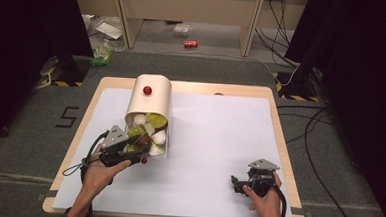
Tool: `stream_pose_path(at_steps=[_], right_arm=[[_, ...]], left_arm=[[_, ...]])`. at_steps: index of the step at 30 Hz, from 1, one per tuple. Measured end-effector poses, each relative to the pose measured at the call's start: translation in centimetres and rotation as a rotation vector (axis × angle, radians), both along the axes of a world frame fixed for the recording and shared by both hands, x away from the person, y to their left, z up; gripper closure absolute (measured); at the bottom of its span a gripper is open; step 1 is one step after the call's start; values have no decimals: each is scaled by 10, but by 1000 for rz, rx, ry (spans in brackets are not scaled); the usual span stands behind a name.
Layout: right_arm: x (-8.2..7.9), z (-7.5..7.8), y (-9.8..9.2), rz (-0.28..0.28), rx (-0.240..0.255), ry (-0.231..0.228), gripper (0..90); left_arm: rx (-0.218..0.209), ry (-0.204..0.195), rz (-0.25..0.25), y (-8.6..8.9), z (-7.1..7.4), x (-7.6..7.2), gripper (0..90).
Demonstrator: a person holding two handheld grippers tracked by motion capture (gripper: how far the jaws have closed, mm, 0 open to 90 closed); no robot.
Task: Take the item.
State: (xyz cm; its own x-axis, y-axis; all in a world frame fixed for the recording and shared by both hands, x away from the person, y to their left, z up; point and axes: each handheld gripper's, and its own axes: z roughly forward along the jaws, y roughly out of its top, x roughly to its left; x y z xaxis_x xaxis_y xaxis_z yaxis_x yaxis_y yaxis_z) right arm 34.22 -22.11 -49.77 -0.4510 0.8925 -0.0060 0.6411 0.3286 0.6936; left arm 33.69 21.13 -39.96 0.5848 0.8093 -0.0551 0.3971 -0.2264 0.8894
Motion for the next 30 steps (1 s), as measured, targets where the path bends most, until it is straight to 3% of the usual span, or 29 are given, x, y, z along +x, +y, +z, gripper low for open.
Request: stream_pose_path(at_steps=[12, 19, 30], right_arm=[[0, 0, 0, 0, 0, -1, 3], [0, 0, 0, 0, 0, 0, 3], [0, 0, 0, 0, 0, -1, 3]], left_arm=[[-29, -61, 9, 0, 3, -4, 558], [-64, -89, 9, 6, 12, -9, 559], [-106, -94, -1, 10, 18, -14, 558]])
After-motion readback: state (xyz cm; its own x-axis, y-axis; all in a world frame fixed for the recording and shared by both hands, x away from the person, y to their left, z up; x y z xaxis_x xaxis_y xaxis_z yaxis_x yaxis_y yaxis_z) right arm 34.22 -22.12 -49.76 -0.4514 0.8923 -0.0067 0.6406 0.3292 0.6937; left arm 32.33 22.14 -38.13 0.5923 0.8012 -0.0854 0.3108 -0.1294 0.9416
